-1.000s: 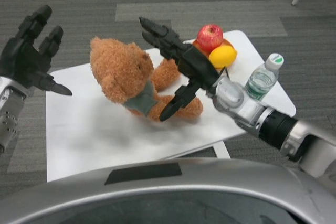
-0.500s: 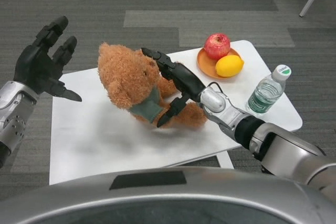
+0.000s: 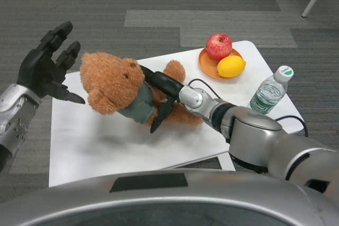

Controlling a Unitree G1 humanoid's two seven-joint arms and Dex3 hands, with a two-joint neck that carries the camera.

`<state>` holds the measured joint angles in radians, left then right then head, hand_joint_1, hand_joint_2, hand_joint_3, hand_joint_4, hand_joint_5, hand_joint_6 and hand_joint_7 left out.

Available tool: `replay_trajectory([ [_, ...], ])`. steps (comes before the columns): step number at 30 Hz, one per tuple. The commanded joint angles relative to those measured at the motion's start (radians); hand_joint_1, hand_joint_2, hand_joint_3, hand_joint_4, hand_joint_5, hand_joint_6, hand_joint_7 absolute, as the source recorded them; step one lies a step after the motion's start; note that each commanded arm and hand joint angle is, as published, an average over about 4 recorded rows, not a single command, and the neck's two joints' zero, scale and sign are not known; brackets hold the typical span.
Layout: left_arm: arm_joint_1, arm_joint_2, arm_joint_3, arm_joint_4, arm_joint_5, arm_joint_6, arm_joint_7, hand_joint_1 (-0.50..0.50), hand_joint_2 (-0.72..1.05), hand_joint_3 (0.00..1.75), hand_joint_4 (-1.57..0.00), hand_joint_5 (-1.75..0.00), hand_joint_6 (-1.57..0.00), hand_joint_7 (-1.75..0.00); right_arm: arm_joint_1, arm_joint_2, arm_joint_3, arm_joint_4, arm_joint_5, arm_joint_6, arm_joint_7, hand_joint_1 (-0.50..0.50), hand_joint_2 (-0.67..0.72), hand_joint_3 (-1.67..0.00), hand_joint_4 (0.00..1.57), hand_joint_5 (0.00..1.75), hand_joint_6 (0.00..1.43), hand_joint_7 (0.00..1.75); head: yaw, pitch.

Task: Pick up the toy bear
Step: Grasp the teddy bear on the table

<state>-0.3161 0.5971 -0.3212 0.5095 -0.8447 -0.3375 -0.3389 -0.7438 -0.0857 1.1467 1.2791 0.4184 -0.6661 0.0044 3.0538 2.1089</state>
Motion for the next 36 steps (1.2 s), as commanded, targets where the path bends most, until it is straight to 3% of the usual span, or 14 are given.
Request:
replay_trajectory([
  [1,-0.010,-0.007,-0.009,0.014,-0.004,-0.008,-0.006,-0.50,-0.10,0.09,0.00,0.00,0.00,-0.21,-0.040,0.014,0.084,0.051,-0.003,0.023,-0.024,-0.46,-0.11,-0.16,0.00,0.12,0.00,0.09,0.002,0.002],
  [10,-0.016,-0.013,-0.018,0.032,-0.008,-0.012,-0.006,-0.49,-0.10,0.09,0.00,0.00,0.00,-0.21,-0.105,0.068,0.311,0.245,-0.007,0.037,-0.114,-0.46,-0.34,-0.16,0.00,0.22,0.00,0.14,0.013,0.001],
  [16,-0.021,-0.014,-0.018,0.042,-0.011,-0.018,-0.006,-0.49,-0.10,0.09,0.00,0.00,0.00,-0.21,-0.106,0.082,0.344,0.251,-0.033,0.042,-0.170,-0.46,-0.45,-0.22,0.00,0.32,0.00,0.17,0.013,-0.002],
  [18,-0.024,-0.015,-0.021,0.047,-0.011,-0.021,-0.006,-0.49,-0.10,0.09,0.00,0.00,0.00,-0.21,-0.105,0.083,0.344,0.246,-0.047,0.049,-0.198,-0.46,-0.49,-0.40,0.01,0.65,0.01,0.38,0.015,0.000],
  [20,-0.027,-0.016,-0.023,0.048,-0.011,-0.021,-0.007,-0.48,-0.10,0.09,0.00,0.00,0.00,-0.21,-0.104,0.083,0.347,0.246,-0.050,0.052,-0.216,-0.46,-0.53,-0.71,0.05,1.09,0.04,0.73,0.019,-0.001],
  [22,-0.027,-0.016,-0.024,0.049,-0.011,-0.021,-0.007,-0.48,-0.10,0.04,0.00,0.00,0.00,-0.21,-0.103,0.083,0.353,0.249,-0.053,0.054,-0.231,-0.47,-0.54,-1.09,0.15,1.33,0.16,1.13,0.022,-0.001],
  [24,-0.027,-0.016,-0.023,0.050,-0.011,-0.022,-0.007,-0.48,-0.10,0.02,0.00,0.00,0.00,-0.21,-0.100,0.083,0.357,0.252,-0.053,0.055,-0.235,-0.49,-0.54,-1.37,0.26,1.43,0.32,1.41,0.026,0.000],
  [27,-0.025,-0.017,-0.020,0.050,-0.011,-0.024,-0.007,-0.48,-0.10,0.09,0.00,0.00,0.00,-0.21,-0.094,0.083,0.357,0.254,-0.053,0.055,-0.234,-0.50,-0.54,-1.51,0.41,1.45,0.69,1.59,0.033,0.002],
  [31,-0.012,-0.019,-0.010,0.049,-0.011,-0.024,-0.006,-0.48,-0.10,0.09,0.00,0.00,0.00,-0.21,-0.072,0.079,0.337,0.248,-0.058,0.042,-0.225,-0.50,-0.54,-1.59,0.41,1.50,0.98,1.57,0.048,0.006],
  [36,-0.003,-0.023,0.001,0.048,-0.010,-0.024,-0.006,-0.48,-0.02,0.09,0.00,0.00,0.00,-0.21,-0.044,0.049,0.266,0.219,-0.059,0.018,-0.195,-0.50,-0.48,-1.59,0.33,1.55,1.06,1.54,0.061,0.011],
])
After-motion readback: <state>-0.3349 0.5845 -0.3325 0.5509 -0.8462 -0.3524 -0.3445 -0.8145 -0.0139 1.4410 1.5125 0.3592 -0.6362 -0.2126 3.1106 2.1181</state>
